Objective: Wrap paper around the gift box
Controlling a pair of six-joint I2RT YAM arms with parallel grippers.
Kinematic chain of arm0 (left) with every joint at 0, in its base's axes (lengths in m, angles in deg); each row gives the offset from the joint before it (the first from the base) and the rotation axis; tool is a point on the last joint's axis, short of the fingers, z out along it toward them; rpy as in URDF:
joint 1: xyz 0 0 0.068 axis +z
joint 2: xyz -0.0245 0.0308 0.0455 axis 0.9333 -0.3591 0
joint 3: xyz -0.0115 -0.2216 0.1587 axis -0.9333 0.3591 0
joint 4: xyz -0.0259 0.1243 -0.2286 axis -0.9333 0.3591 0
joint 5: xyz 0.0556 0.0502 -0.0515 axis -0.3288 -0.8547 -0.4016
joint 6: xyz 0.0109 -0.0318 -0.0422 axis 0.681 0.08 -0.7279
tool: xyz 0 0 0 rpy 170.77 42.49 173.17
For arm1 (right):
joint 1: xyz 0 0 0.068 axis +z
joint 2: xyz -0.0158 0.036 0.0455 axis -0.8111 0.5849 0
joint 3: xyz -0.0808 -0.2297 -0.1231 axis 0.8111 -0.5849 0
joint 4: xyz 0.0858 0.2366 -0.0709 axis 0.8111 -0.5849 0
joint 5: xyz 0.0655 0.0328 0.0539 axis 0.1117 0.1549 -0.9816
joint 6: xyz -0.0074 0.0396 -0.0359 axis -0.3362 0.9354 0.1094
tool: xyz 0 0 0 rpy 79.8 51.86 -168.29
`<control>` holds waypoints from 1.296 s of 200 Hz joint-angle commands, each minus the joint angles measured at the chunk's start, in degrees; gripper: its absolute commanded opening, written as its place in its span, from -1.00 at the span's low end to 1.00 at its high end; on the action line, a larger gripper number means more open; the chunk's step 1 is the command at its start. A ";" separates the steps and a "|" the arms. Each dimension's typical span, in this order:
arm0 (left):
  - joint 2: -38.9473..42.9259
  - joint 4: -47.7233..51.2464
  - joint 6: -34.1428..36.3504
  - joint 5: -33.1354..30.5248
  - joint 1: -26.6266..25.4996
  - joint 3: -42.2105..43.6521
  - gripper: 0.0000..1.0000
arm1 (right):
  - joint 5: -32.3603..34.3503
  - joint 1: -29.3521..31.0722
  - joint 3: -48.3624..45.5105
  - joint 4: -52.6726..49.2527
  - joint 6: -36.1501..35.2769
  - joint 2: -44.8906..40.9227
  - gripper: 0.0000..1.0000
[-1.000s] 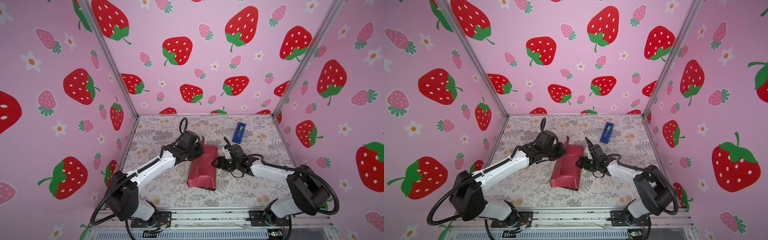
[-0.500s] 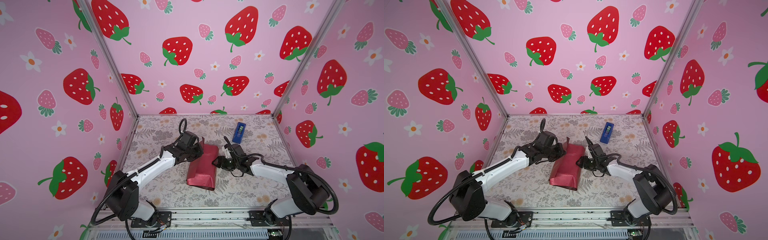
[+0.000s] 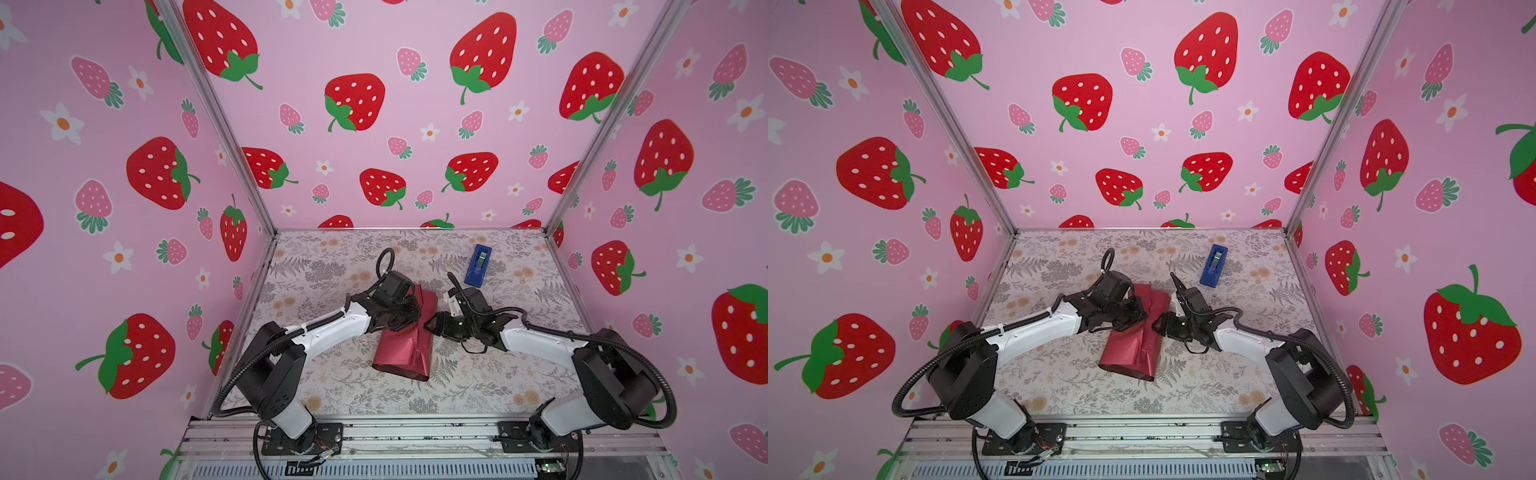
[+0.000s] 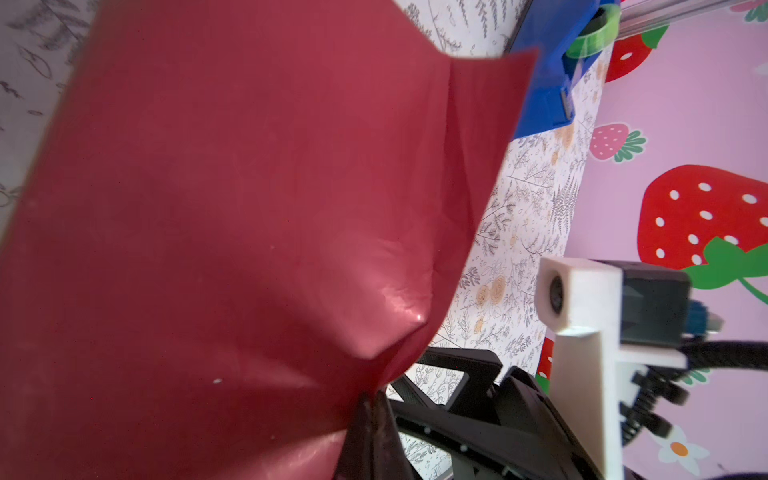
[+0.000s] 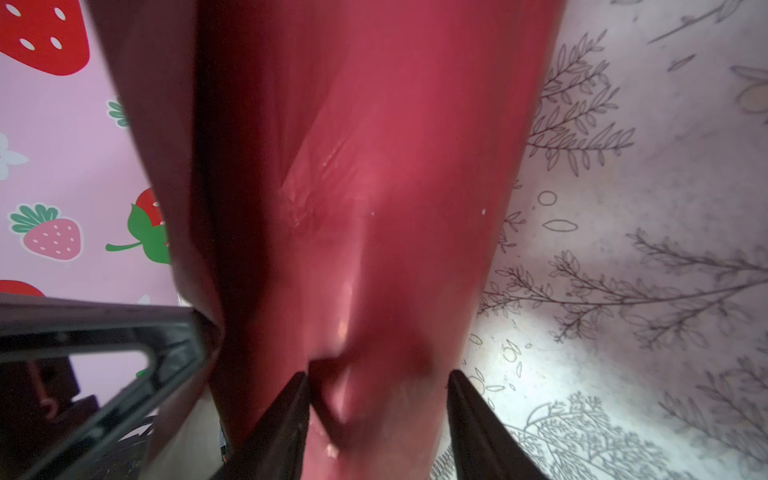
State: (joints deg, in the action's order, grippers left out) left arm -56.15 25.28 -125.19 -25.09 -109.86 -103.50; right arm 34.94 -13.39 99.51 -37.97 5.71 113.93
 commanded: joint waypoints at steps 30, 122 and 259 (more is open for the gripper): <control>-3.70 -3.91 -2.44 0.89 -1.54 -1.15 -1.00 | 1.55 -0.37 -1.50 -2.15 0.40 1.08 0.06; -4.23 -3.26 -2.18 0.38 -1.35 2.31 -1.00 | 0.09 -2.17 0.30 -3.22 1.06 -5.41 0.04; -2.50 -0.77 -0.52 0.61 -1.11 0.84 -1.00 | -14.23 -5.87 -4.18 10.02 1.98 2.51 -0.35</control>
State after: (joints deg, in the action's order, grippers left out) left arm -59.54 20.42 -126.54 -24.68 -110.85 -102.34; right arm 23.08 -19.09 96.60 -30.54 7.32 114.74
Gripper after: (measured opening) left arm 0.047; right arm 0.349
